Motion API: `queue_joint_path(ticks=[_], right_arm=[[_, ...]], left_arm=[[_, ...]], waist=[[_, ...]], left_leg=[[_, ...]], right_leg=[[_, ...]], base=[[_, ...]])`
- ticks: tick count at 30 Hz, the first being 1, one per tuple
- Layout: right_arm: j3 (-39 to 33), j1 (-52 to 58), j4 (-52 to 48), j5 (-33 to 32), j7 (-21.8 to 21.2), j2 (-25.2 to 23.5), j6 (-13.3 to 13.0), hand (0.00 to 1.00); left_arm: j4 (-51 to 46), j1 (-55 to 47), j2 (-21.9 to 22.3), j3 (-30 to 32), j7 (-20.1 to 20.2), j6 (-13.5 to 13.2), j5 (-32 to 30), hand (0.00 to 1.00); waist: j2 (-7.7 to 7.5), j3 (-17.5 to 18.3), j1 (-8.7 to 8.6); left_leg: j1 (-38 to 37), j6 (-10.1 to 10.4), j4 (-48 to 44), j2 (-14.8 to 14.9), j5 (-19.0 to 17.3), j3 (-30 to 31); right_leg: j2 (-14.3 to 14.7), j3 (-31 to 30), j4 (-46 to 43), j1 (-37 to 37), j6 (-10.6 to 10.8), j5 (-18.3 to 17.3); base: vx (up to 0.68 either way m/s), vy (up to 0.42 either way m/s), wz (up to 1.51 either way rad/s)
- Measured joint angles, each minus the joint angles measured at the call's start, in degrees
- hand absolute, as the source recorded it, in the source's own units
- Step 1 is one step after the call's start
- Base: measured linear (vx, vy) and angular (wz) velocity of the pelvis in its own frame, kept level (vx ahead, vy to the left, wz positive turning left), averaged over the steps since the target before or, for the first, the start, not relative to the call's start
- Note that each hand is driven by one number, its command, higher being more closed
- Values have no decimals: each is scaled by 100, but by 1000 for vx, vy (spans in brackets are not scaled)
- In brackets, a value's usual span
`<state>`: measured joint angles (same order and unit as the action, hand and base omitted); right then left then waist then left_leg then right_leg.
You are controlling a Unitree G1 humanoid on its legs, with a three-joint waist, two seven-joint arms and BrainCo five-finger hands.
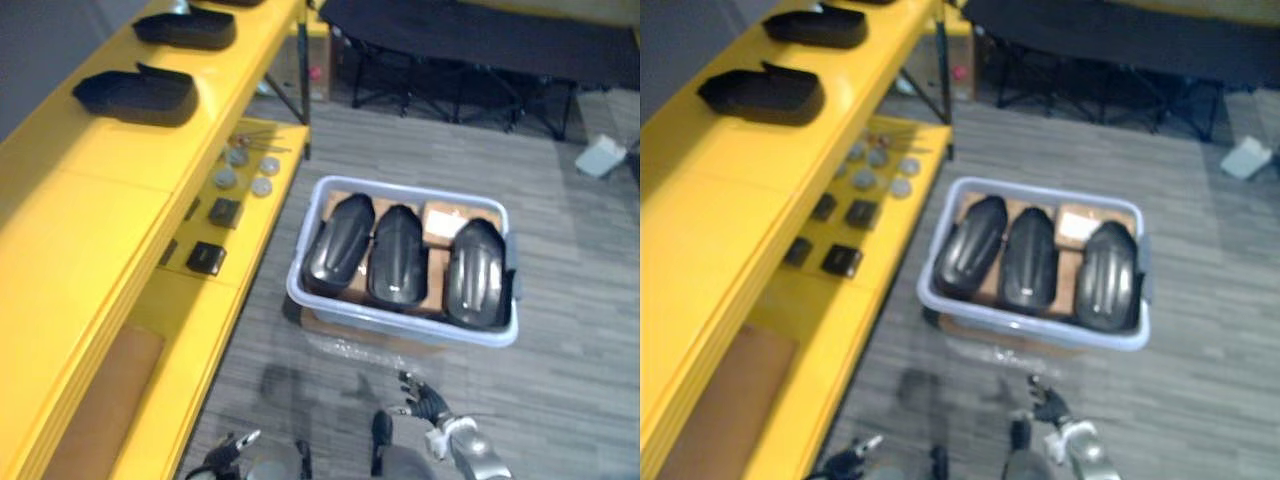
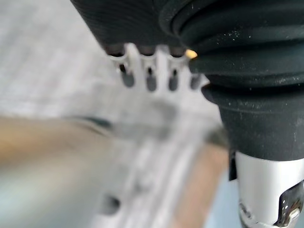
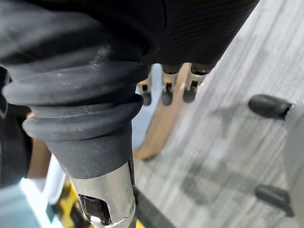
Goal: Walk over and take plastic housings, then place them on the shelf
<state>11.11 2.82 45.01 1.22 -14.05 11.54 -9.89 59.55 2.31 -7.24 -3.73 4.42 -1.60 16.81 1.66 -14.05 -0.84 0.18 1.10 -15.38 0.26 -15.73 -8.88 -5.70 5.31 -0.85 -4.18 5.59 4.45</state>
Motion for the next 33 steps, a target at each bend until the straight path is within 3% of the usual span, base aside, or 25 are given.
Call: queue_joint_path(ticks=[2,3,4,6,8,9,10,11,13,18,21,25,27,29,31,33], right_arm=[[402,189,-217,-33,210,-7,19,0],[476,204,-245,-30,259,-14,41,0],[508,201,-314,-44,331,-51,117,0],[504,217,-299,-39,487,-81,129,0],[487,284,-277,-46,691,-140,122,0],[484,301,-227,-47,783,-186,98,0],[461,298,-197,-48,813,-197,75,0],[383,297,-176,-93,898,-165,16,0],[305,292,-161,-116,927,-136,7,0],[269,244,-175,136,722,-122,-58,0],[238,253,-232,128,438,-66,-164,0],[346,378,-776,70,5,63,-670,0],[524,390,-1160,-117,29,88,-978,0],[638,322,-1919,-569,414,-50,-1177,0],[512,231,-2412,-882,816,-179,-1307,0],[-97,-21,-2875,-1003,1617,-309,-1411,0]], left_arm=[[-51,66,112,-226,38,-97,-144,0],[-61,60,115,-268,35,-96,-158,0],[-64,88,102,-338,31,-64,-142,0],[-42,71,43,-434,29,3,-141,0],[-41,51,-53,-606,30,84,-143,0],[-28,56,-130,-673,28,103,-142,0],[8,56,-130,-679,27,115,-140,0],[31,66,-109,-833,24,137,-87,0],[68,86,20,-935,25,127,-29,0],[231,189,199,-1055,-206,57,582,0],[187,192,205,-1101,-308,-60,578,0],[-53,6,209,-1037,-431,-227,587,0],[-89,-26,151,-953,-431,-318,563,0],[-99,-133,54,-682,-429,-348,458,0],[-93,-289,-11,-513,-427,-374,435,0],[-221,-479,-108,-253,-373,-429,454,0]], waist=[[-53,-38,4],[-44,-48,7],[-80,-79,-9],[-94,-111,-7],[-167,-85,-6],[-245,-45,-5],[-240,-48,-5],[-105,-58,-18],[-18,-36,-75],[-30,-53,-152],[14,-142,-154],[139,-223,-121],[118,-235,8],[53,-229,140],[9,-214,160],[-28,-203,206]], left_leg=[[-147,-5,49,56,-2,-428],[-157,-38,94,108,18,-589],[-206,-73,128,159,13,-845],[-253,-73,30,304,10,-1095],[-259,-23,-171,438,-19,-1097],[-258,96,-279,515,-90,-1082],[-257,130,-308,553,-112,-1062],[-238,178,-310,705,-117,-1002],[-207,252,-285,806,-94,-895],[-194,449,-422,1054,15,-732],[-79,508,-501,1099,114,-735],[-60,389,158,831,388,-722],[-114,299,449,687,484,-741],[-122,273,486,602,476,-754],[-132,256,489,555,464,-758],[-169,252,485,462,466,-753]], right_leg=[[55,-36,-196,-216,-54,74],[41,127,-264,-243,-199,-45],[-126,915,-752,-421,-530,-406],[-342,1530,-1211,-486,-645,-582],[-463,1501,-1247,-316,-615,-546],[-413,1463,-1162,-256,-288,-573],[-361,1454,-1107,-233,-196,-582],[-160,1432,-915,-155,-214,-500],[-12,1430,-788,-128,-275,-426],[162,1608,-907,-53,-508,-618],[179,1859,-627,170,-480,-633],[29,2173,-237,284,-345,-420],[-21,2172,-36,293,-322,-249],[-45,2146,120,355,-256,-68],[-78,2142,166,377,-273,9],[-154,2125,174,386,-231,62]], base=[[-85,0,-88],[-110,-18,-96],[-105,-24,-93],[-35,-49,-71],[22,-148,-28],[14,-180,-23],[2,-285,-32],[-7,-237,-26],[0,-184,-17],[-60,-138,11],[-90,-72,55],[-66,48,47],[-15,92,8],[34,127,-2],[58,114,2],[87,154,5]])
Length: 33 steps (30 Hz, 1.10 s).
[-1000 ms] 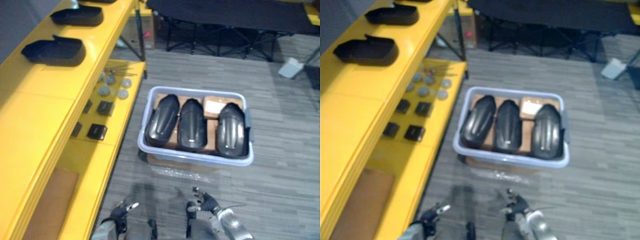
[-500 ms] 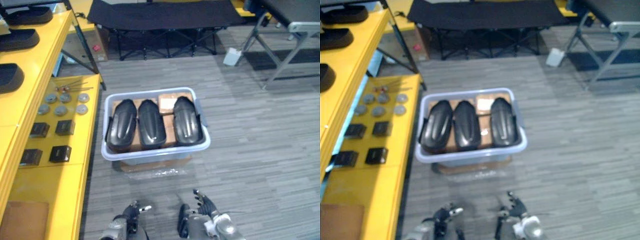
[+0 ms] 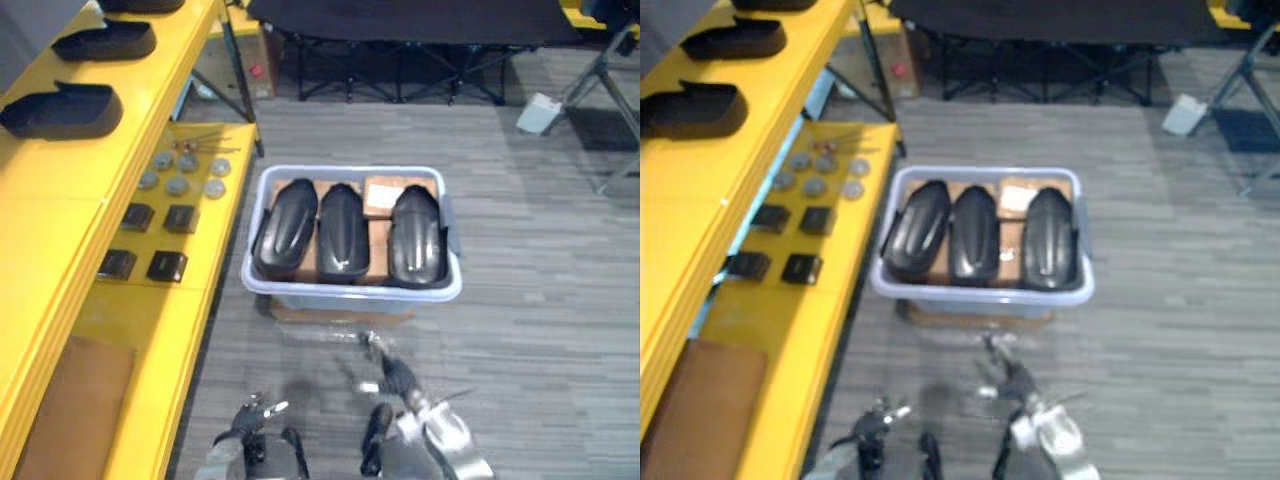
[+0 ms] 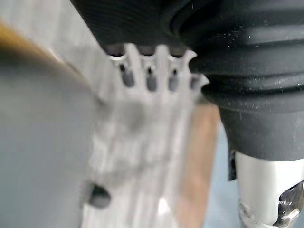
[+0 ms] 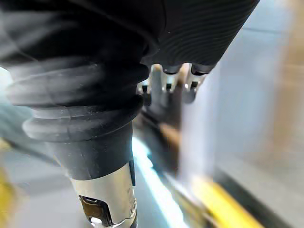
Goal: Walk over and take plastic housings, then place them on the shelf
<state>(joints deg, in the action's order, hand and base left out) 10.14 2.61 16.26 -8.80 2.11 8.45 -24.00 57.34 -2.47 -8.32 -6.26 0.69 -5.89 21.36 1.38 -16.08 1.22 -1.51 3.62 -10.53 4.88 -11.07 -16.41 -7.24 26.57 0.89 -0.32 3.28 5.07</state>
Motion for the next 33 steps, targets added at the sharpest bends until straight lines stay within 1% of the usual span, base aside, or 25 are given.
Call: queue_joint_path(ticks=[2,4,5,6,7,9,10,11,12,13,14,15,17,18,20,22,25,26,29,33], right_arm=[[-710,-427,-25,-3,672,25,9,0],[-1228,-704,6,-8,1091,112,13,0],[-1650,-1066,112,-114,1484,287,62,0],[-1895,-1303,205,-221,1671,432,126,0],[-2048,-1479,301,-300,1789,545,193,0],[-2496,-2176,826,-638,2068,1015,493,0],[-2551,-2293,978,-675,2145,1139,575,0],[-2626,-2494,1271,-795,2266,1364,744,0],[-2659,-2589,1418,-864,2303,1466,847,0],[-2733,-2799,1778,-955,2357,1690,1059,0],[-2766,-3102,2276,-1149,2403,2010,1295,0],[-2766,-3157,2358,-1187,2403,2074,1334,0],[-2765,-3614,2890,-1525,2397,2521,1522,0],[-2765,-3703,3027,-1534,2398,2622,1564,0],[-2766,-4012,3560,-1776,2387,2999,1708,0],[-2764,-4257,3913,-1863,2347,3145,1792,0],[-2758,-4542,4346,-1861,2295,3328,1834,0],[-2758,-4679,4501,-1862,2294,3421,1928,0],[-2758,-4727,4690,-1857,2244,3484,2066,0],[-2749,-4849,4969,-1853,2115,3576,2273,0]], left_arm=[[-1,-70,-64,127,77,-34,-60,0],[-13,-137,-101,169,97,-107,-138,0],[-44,-225,-127,200,159,-150,-139,0],[-43,-250,-127,283,210,-150,-138,0],[-51,-266,-123,307,229,-152,-133,0],[-116,-301,-119,390,299,-146,-118,0],[-122,-301,-120,400,320,-145,-116,0],[-135,-301,-117,406,356,-139,-115,0],[-168,-314,-110,418,372,-127,-114,0],[-225,-329,-59,529,424,-113,-114,0],[-239,-347,-5,575,451,-115,-103,0],[-241,-352,-1,571,455,-115,-104,0],[-248,-380,32,573,482,-123,-13,0],[-252,-381,31,572,485,-123,34,0],[-270,-384,32,562,491,-151,130,0],[-267,-395,27,563,492,-161,131,0],[-267,-395,29,545,492,-185,136,0],[-248,-395,29,519,491,-180,140,0],[-205,-395,28,499,501,-161,208,0],[-212,-394,38,479,608,-164,365,0]], waist=[[-5,-3,71],[-7,-10,125],[-4,-22,129],[-7,-38,129],[-11,-74,141],[-18,-282,226],[-8,-316,228],[10,-391,257],[18,-436,278],[47,-539,291],[117,-650,346],[134,-667,352],[222,-894,381],[237,-928,385],[318,-1043,436],[333,-1057,453],[388,-1107,461],[442,-1177,488],[458,-1198,532],[478,-1209,576]], left_leg=[[-34,-3,-6,-83,1,1],[-26,-5,-15,-132,2,21],[8,-6,-64,-169,2,60],[93,-6,-198,-187,2,116],[131,-6,-282,-195,2,169],[270,-9,-537,-201,0,296],[332,-21,-592,-201,-7,401],[400,-54,-643,-195,-26,516],[433,-56,-666,-188,-27,533],[535,-82,-775,-182,-45,676],[654,-142,-884,-174,-86,799],[682,-153,-912,-170,-94,813],[858,-198,-1047,-191,-122,868],[910,-211,-1071,-211,-129,923],[1137,-287,-1254,-246,-188,1105],[1341,-312,-1354,-273,-213,1139],[1573,-354,-1437,-361,-253,1305],[1670,-386,-1513,-380,-304,1337],[1887,-418,-1662,-425,-330,1371],[2164,-426,-1820,-452,-330,1385]], right_leg=[[-75,-24,-3,29,31,20],[-95,-24,-4,28,45,28],[-150,-6,-13,27,53,33],[-178,11,-25,24,53,33],[-195,14,-44,28,54,33],[-270,38,-93,27,54,33],[-269,57,-94,21,54,33],[-264,136,-104,15,61,27],[-260,173,-107,14,61,27],[-258,209,-140,-1,61,26],[-257,240,-215,-75,55,19],[-259,248,-231,-94,55,16],[-312,303,-393,-239,60,-19],[-346,317,-452,-287,71,-54],[-407,336,-731,-494,93,-144],[-483,340,-915,-701,105,-209],[-620,342,-1243,-985,114,-310],[-681,336,-1411,-1106,123,-349],[-789,320,-1666,-1344,108,-401],[-893,283,-1969,-1656,71,-458]], base=[[71,138,-2],[53,87,2],[42,98,12],[16,85,14],[-16,77,13],[-43,60,13],[-64,65,28],[-62,53,28],[-74,32,34],[-94,36,27],[-82,35,23],[-93,59,14],[-93,60,13],[-137,87,16],[-130,86,18],[-123,94,15],[-121,89,16],[-132,79,12],[-125,57,7],[-114,22,3]])
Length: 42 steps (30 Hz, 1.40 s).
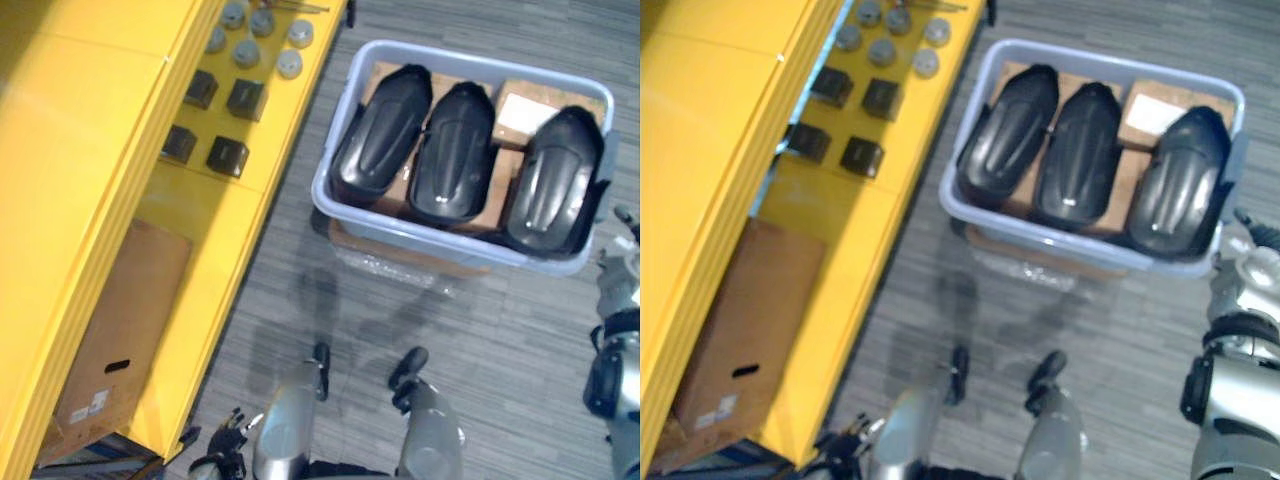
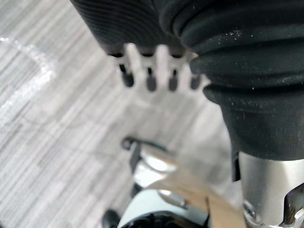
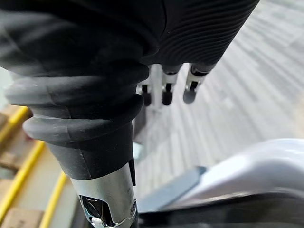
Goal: Walk over and take plastic housings, then place them on the shelf
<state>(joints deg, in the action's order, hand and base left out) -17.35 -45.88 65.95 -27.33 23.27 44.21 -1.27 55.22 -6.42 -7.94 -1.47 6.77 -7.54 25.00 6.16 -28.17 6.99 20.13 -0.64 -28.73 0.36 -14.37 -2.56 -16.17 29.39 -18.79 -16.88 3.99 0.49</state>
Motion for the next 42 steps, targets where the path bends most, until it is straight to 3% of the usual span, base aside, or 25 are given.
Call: queue_joint_path(ticks=[11,17,26,34,42], right_arm=[[0,-418,321,94,-69,182,90,0],[65,-734,379,171,-3,407,198,0],[243,-1151,592,340,189,499,638,0],[315,-1432,821,336,454,723,1050,0],[683,-1694,1123,422,531,1084,1311,0]], left_arm=[[7,0,79,-187,88,-21,385,0],[7,0,175,-327,122,-24,407,0],[10,6,176,-441,259,-70,567,0],[8,7,222,-666,334,-123,659,0],[9,6,258,-930,372,-123,827,0]], waist=[[96,-14,23],[247,-51,92],[309,-58,180],[534,-65,237],[703,42,455]], left_leg=[[242,14,6,-69,114,28],[405,9,-112,-131,120,55],[603,-15,-188,-148,135,57],[771,-31,-179,-194,185,113],[945,-21,-163,-298,252,232]], right_leg=[[-145,-50,-354,-379,-92,-112],[-251,-46,-520,-534,-92,-149],[-282,-62,-579,-716,-99,-152],[-320,-9,-574,-855,-93,-145],[-400,35,-600,-1008,-89,-142]], base=[[-35,5,2],[-29,43,4],[-23,30,1],[-2,29,3],[1,39,6]])
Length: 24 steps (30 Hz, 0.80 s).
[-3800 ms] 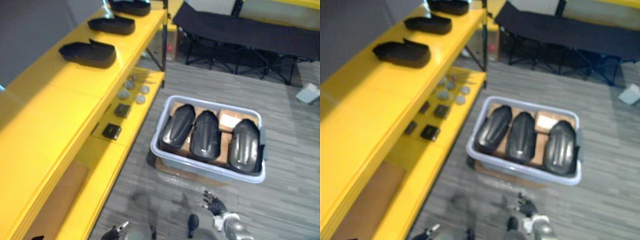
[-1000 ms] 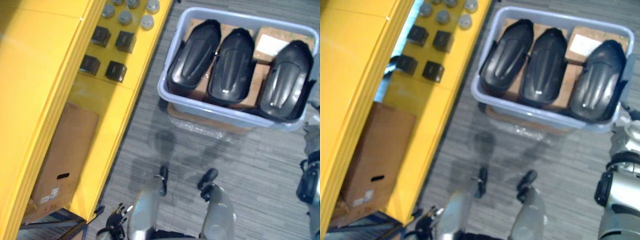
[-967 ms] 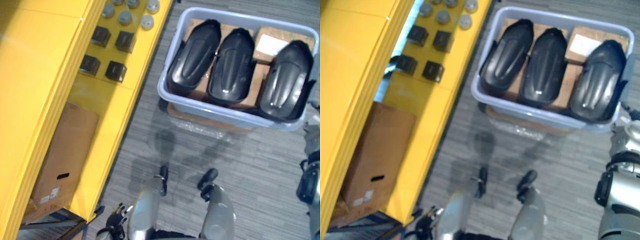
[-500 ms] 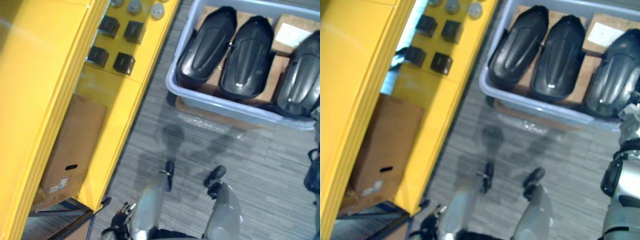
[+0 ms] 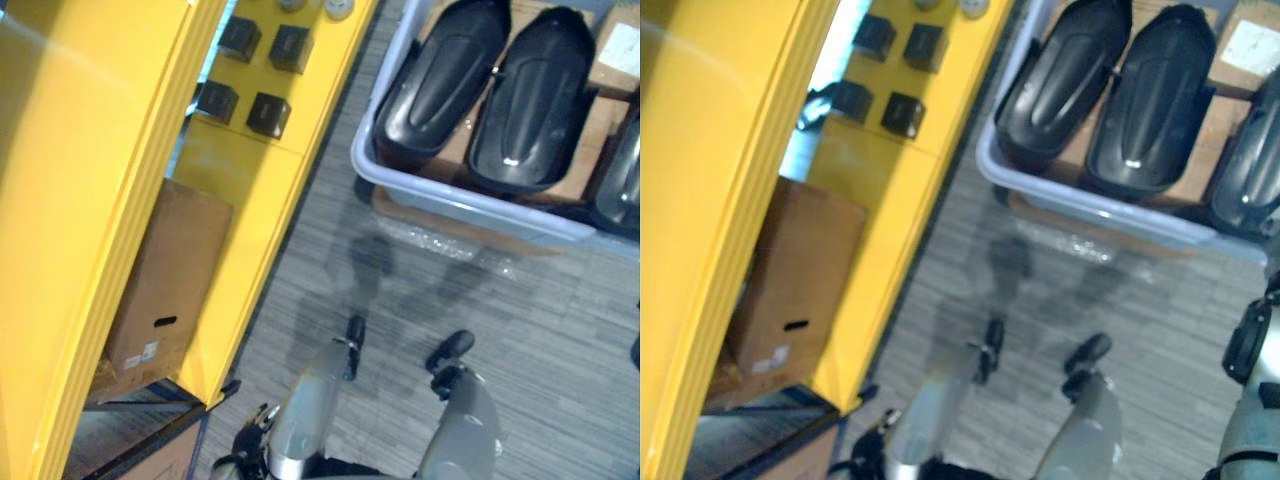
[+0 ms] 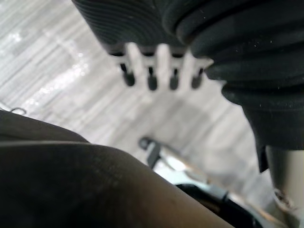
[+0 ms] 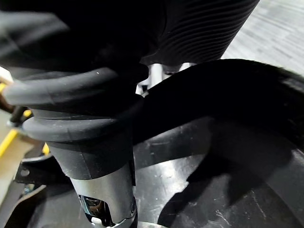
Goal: Walk over and take plastic housings, then place them on the shelf
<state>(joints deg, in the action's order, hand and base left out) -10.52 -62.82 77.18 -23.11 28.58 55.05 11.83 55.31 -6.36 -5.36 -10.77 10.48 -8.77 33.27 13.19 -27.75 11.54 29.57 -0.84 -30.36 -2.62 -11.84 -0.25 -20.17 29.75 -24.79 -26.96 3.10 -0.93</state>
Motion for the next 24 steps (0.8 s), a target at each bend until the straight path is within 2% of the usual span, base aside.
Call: queue_joint_path(ticks=[1,9,12,16,19,24], right_arm=[[25,-3,1,81,9,34,25,100],[253,-49,11,605,20,407,325,100],[423,-55,11,944,-2,508,511,100],[503,-101,-5,1338,-121,506,815,100],[508,-104,-6,1643,-146,498,864,100],[757,-129,-5,2199,-211,498,910,100]], left_arm=[[0,0,0,-68,-1,-1,26,0],[10,0,10,-172,121,-11,67,0],[11,0,20,-182,157,-92,71,0],[-3,1,45,-185,217,-125,217,0],[-1,1,49,-186,222,-121,295,0],[-18,0,65,-148,429,-116,776,0]], waist=[[37,26,21],[126,89,92],[149,105,109],[175,124,215],[175,124,225],[173,123,251]], left_leg=[[58,-3,-16,-7,2,21],[410,-18,-206,-36,6,90],[455,-8,-260,-16,-8,122],[527,-19,-437,104,-146,129],[546,-21,-440,107,-145,138],[527,-13,-437,145,-136,135]], right_leg=[[-3,15,3,-34,2,1],[-59,57,-126,-300,-9,-6],[-53,103,-149,-305,-30,-21],[47,113,-155,-299,-67,-57],[52,133,-153,-298,-65,-52],[111,139,-97,-253,-63,-26]], base=[[-20,58,5],[-4,47,5],[1,24,4],[-18,22,-6],[-3,34,1],[39,30,-2]])
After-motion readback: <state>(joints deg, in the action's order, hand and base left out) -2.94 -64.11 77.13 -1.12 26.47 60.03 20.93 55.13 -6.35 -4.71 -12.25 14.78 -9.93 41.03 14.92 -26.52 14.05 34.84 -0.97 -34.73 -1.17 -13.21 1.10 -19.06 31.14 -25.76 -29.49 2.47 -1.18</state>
